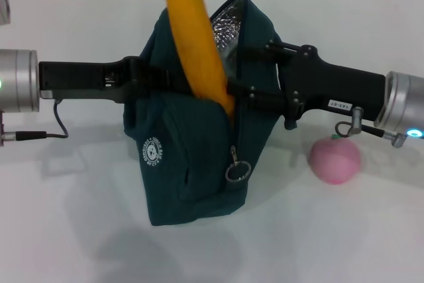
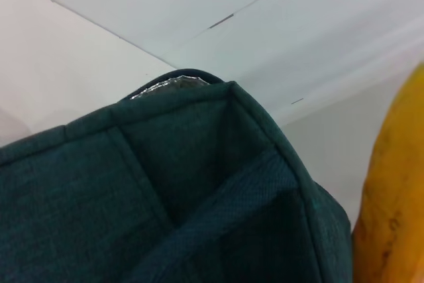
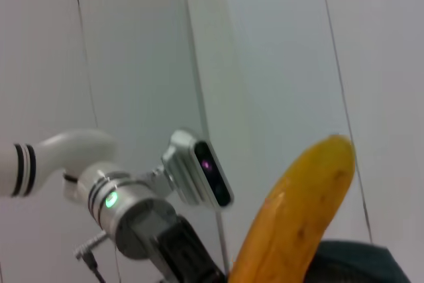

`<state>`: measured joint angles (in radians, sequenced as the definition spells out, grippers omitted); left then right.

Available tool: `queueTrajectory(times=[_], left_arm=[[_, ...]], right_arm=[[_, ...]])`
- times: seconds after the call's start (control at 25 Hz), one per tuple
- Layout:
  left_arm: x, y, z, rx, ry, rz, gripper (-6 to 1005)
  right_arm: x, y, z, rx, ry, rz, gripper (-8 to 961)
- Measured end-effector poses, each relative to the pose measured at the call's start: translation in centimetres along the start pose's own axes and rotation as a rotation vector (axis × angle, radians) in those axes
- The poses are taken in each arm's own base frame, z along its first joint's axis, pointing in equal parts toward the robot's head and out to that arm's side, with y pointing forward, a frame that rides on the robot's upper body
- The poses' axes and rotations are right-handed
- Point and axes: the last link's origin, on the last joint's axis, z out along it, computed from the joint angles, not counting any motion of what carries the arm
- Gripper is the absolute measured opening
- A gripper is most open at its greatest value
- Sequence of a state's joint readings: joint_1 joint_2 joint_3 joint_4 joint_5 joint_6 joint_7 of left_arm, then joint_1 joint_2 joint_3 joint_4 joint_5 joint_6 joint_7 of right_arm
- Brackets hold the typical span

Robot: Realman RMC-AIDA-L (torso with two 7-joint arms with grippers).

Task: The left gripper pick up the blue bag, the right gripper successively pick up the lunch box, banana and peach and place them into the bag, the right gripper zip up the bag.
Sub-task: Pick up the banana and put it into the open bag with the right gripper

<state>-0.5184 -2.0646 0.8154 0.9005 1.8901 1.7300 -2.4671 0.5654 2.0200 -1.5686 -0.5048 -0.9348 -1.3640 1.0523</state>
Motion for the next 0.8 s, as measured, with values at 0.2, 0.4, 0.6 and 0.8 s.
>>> queueTrajectory(times=[0.2, 0.4, 0.6, 0.8], left_arm=[[0.1, 0.1, 0.1, -0.001, -0.001, 0.003, 35], [0.1, 0.1, 0.1, -0.002, -0.003, 0.004, 35], [0.1, 0.1, 0.1, -0.002, -0.003, 0.003, 35], [0.1, 0.1, 0.1, -0.002, -0.003, 0.002, 35]], right_arm=[[0.2, 0.0, 0.1, -0.001, 0.016, -0.004, 697], [-0.7, 0.2, -0.7, 0.001, -0.027, -0.033, 695], [-1.4, 0.0, -2.3, 0.038, -0.071, -0.047, 695], [-1.6, -0.5, -4.0, 0.092, -0.102, -0.043, 694]])
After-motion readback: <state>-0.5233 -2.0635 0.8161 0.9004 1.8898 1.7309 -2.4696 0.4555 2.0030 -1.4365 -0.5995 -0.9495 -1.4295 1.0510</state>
